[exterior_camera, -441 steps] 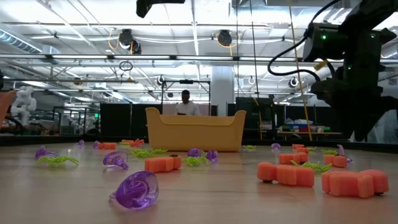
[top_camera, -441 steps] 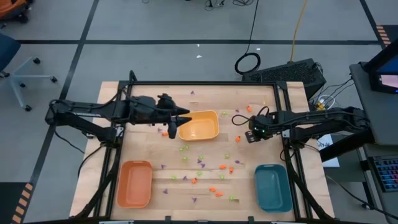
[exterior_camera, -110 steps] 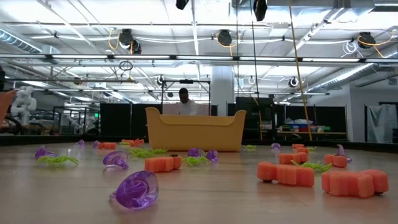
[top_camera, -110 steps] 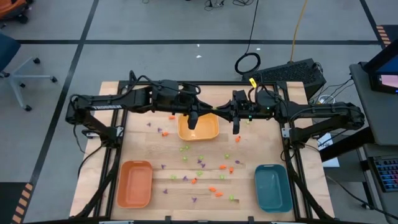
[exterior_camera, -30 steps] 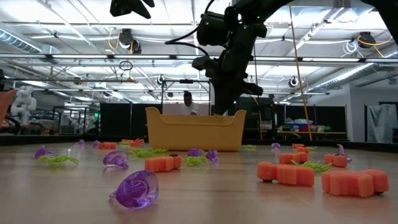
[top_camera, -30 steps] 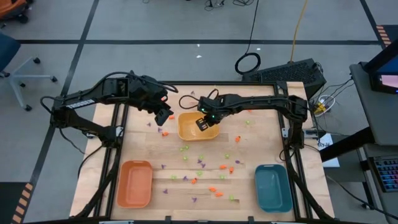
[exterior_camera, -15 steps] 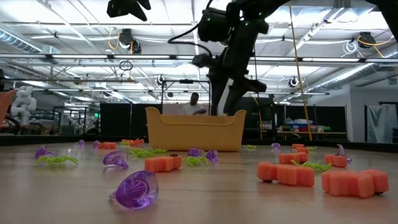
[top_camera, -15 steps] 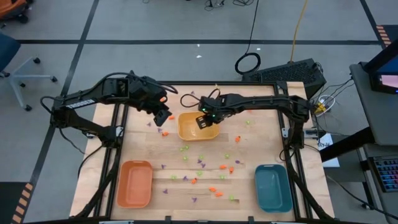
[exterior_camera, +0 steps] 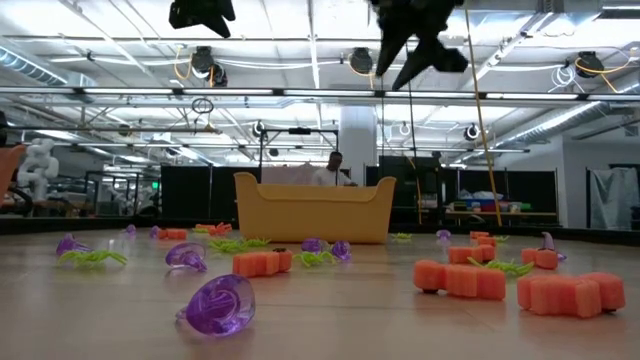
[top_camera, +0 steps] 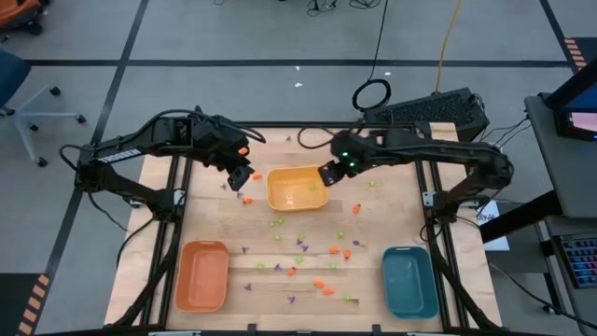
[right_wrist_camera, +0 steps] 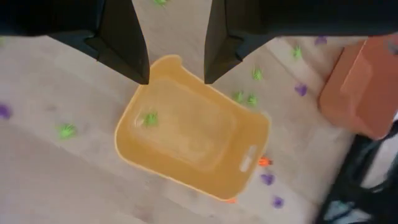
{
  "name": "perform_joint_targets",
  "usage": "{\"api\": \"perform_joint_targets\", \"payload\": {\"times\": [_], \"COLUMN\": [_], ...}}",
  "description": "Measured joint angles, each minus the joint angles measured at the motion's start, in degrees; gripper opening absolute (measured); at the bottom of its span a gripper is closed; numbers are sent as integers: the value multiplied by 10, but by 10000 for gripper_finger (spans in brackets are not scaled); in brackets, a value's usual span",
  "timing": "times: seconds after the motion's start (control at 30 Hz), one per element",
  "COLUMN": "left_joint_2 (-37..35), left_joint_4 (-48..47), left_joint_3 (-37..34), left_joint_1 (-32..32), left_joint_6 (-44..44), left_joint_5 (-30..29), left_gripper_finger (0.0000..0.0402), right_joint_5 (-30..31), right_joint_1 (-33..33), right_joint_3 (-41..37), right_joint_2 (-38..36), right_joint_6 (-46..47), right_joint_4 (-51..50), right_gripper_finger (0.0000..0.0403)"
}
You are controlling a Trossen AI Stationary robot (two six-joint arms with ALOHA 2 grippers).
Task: Sort Halloween decoration
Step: Put the violet witch hat toy into the blue bin
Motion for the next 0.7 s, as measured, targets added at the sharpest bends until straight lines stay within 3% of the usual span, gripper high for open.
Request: {"api": "perform_joint_targets", "payload": {"times": [0.17,0.37,0.7], "left_joint_2": [0,0,2], "left_joint_4": [4,-13,-14], "left_joint_3": [0,0,0], "left_joint_1": [0,0,-23], "left_joint_6": [-16,-90,-255], "left_joint_5": [-19,-81,-72], "left_gripper_finger": [150,150,150], "right_joint_5": [10,28,24], "right_joint_1": [6,5,5], "right_joint_3": [0,0,0], "right_joint_2": [-50,-87,-104], "right_joint_6": [-82,-176,-287], "right_joint_4": [-22,-56,-110], "right_gripper_finger": [141,141,141]}}
